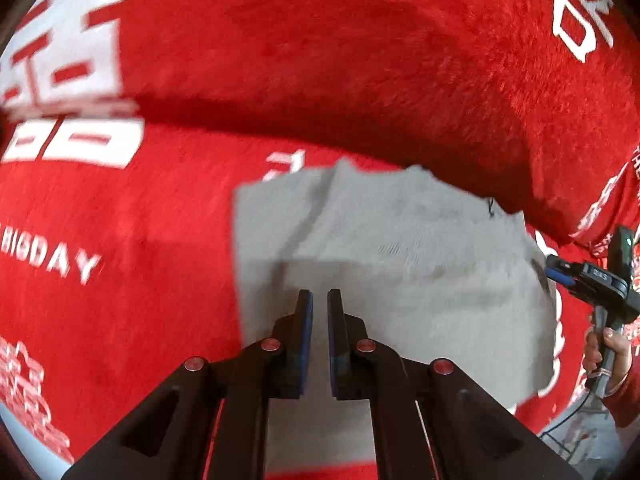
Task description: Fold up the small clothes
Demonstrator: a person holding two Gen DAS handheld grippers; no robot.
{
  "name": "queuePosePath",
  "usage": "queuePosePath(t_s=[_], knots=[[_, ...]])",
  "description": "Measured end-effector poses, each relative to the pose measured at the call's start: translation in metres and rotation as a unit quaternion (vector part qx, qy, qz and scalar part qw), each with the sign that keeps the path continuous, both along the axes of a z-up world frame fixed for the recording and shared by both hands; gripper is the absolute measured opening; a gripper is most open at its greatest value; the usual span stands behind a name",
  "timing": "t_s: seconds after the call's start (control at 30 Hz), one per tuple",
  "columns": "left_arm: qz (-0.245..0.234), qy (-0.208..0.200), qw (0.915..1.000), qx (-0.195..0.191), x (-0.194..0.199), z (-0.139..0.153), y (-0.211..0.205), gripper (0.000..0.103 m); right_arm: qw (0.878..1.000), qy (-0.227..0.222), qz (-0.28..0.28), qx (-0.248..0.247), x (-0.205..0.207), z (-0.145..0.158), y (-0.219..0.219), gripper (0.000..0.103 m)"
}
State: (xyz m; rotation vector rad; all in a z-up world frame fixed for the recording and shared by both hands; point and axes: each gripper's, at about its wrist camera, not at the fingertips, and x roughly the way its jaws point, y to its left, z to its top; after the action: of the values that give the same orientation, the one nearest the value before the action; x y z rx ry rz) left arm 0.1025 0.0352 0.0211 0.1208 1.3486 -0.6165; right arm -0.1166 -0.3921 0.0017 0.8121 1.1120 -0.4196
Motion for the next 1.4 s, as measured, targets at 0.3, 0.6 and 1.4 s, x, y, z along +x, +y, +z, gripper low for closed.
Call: queuePosePath(t_s=[0.3, 0.6, 1.4], knots=[[-0.019, -0.038, 0.9976, 0.054, -0.004, -0.027, -0.060, 0.007, 0.984, 0.078, 0.079, -0.137, 0.017, 0.012, 0.017, 0.008], [-0.010, -0.063, 0.9912, 0.116, 0.000, -0.043, -0.058, 0.007, 0.991, 0.089, 0.016, -0.101, 0.000, 0.007, 0.000, 0.011], [0.012, -0.064, 0.9893, 0.131, 0.002, -0.031, -0.039, 0.007, 0.998, 0.017, -0.057, 0.023, -0.087, 0.036, 0.008, 0.024]])
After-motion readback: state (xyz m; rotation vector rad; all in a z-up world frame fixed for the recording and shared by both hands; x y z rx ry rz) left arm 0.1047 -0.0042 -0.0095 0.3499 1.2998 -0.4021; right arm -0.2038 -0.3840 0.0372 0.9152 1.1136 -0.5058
